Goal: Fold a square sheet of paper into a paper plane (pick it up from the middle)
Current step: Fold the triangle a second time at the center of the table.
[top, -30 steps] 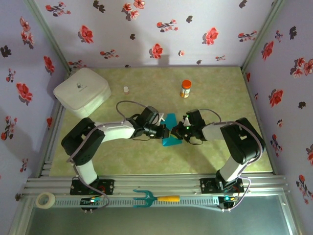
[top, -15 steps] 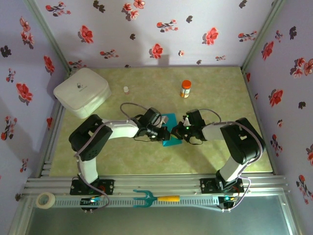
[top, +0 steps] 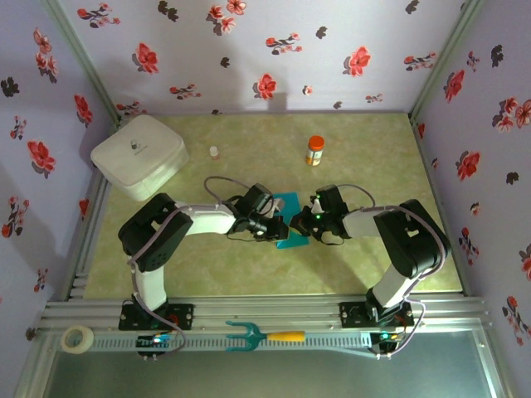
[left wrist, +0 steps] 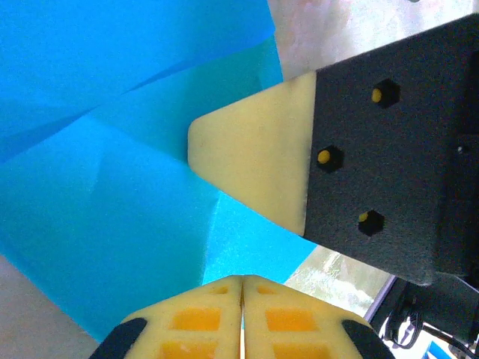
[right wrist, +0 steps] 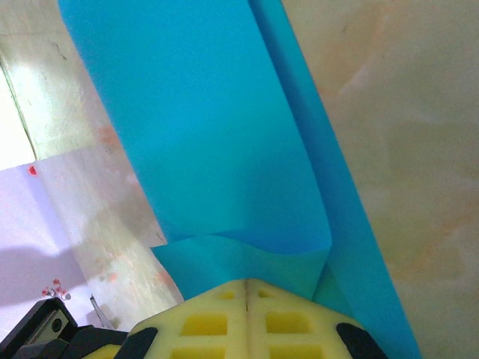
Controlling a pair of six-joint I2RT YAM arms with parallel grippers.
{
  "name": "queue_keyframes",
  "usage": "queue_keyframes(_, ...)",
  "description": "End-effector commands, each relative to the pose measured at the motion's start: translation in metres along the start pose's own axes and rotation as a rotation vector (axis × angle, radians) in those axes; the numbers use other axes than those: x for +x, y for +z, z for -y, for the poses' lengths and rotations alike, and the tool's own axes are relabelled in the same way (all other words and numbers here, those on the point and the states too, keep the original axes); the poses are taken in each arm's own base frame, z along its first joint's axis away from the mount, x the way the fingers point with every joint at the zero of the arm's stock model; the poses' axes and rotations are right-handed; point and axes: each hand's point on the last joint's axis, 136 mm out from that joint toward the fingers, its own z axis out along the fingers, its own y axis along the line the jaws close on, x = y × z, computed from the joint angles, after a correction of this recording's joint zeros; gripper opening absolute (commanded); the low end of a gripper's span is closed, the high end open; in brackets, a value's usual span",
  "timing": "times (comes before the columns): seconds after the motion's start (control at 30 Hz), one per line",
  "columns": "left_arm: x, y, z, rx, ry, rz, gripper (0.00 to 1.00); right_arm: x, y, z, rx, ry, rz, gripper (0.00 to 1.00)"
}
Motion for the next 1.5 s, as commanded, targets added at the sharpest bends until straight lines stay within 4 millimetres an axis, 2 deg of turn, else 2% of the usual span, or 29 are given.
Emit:
queue_keyframes(0.0, 0.005, 0.002, -0.005, 0.009, -0.021, -0.017, 0.10, 0.007, 0.002, 0.032, 0.112, 0.060, -0.001, 0.00)
queue_keyframes(0.73, 0.019, -0.005, -0.021, -0.054, 0.018, -0.046, 0.11, 0.009, 0.004, 0.038, 0.127, 0.065, -0.010, 0.00)
queue_keyframes(0.9, 0.027, -0.008, -0.028, -0.098, 0.037, -0.074, 0.10, 0.008, 0.004, 0.039, 0.130, 0.067, -0.010, 0.00)
queue_keyframes(1.23, 0.038, -0.012, -0.021, -0.060, 0.055, -0.103, 0.10, 0.008, 0.004, 0.039, 0.130, 0.069, -0.011, 0.00)
queue_keyframes(1.47, 0.043, -0.012, -0.025, -0.086, 0.067, -0.134, 0.10, 0.008, 0.004, 0.038, 0.126, 0.068, -0.011, 0.00)
